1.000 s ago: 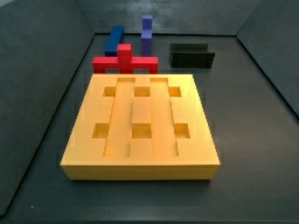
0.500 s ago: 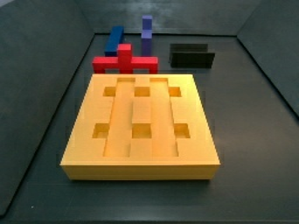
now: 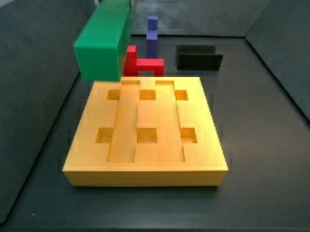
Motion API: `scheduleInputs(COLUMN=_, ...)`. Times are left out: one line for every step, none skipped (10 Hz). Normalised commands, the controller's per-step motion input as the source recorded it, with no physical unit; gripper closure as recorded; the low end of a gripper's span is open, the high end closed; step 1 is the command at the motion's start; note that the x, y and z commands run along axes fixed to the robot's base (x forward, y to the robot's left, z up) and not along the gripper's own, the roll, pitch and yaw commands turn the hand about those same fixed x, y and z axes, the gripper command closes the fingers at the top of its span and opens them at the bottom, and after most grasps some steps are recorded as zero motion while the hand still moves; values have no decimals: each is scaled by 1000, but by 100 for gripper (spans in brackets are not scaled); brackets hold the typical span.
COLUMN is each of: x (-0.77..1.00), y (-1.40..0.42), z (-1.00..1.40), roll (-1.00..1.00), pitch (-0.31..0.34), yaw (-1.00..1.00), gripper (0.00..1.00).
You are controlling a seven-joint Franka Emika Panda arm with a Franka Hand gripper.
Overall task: Pick up the green object. Move up. Move to above the board. Insert the green object.
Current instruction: Insert the green object.
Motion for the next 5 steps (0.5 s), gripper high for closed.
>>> scheduleInputs(x=-54, y=-111, z=-537, roll=-226, pitch=-154, yaw=417, gripper=100)
scheduleInputs(x=-126, y=-140, z=-543, roll=-184, pitch=-186, yaw=249, gripper=100)
scheduleInputs(x=-40, y=-140, z=-780, roll=-39, pitch=-236, yaw=0, gripper=100)
scheduleInputs(x=34, y=-117, z=-994, roll=0, pitch=-139, yaw=0, gripper=100)
scheduleInputs(x=234, y=-106, z=-774, roll=-43, pitch=-189, yaw=-43, gripper=100)
